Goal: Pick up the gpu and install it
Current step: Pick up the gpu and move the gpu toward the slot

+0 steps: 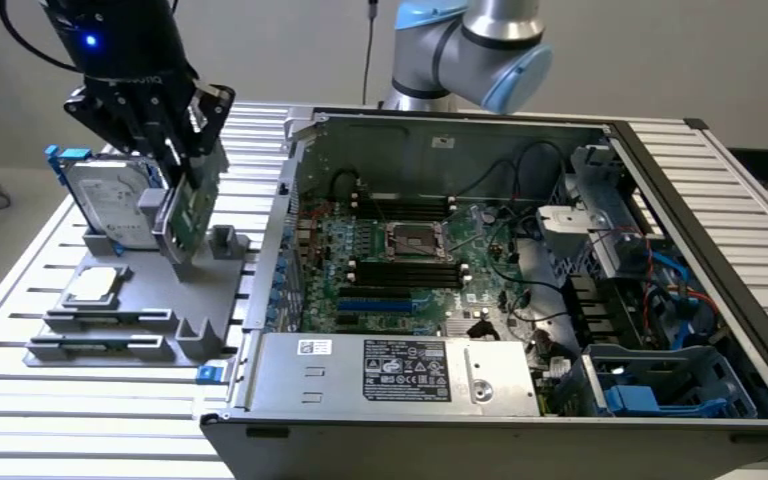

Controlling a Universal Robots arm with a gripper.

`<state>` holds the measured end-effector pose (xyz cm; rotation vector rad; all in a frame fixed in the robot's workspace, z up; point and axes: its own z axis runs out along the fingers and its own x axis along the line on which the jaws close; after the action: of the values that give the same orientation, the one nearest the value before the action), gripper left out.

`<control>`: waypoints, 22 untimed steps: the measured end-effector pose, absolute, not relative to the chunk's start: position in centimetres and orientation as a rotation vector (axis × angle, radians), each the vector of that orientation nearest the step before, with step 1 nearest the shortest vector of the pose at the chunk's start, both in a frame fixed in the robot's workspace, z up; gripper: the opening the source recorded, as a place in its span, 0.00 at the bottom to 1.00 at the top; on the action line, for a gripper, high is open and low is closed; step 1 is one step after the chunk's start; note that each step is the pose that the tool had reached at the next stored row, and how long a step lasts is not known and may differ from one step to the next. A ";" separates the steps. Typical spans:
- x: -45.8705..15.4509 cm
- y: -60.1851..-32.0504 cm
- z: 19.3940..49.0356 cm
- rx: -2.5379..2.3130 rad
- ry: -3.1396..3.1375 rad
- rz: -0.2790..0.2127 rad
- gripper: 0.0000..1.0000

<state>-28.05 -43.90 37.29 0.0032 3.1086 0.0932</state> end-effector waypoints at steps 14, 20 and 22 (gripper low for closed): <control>-22.4 -44.1 43.4 0.005 3.144 0.096 0.26; -19.7 -44.3 44.6 0.006 3.158 0.099 0.26; -18.8 -44.4 44.6 0.006 3.160 0.099 0.26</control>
<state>-18.84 -44.37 44.56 0.0056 3.1599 0.0990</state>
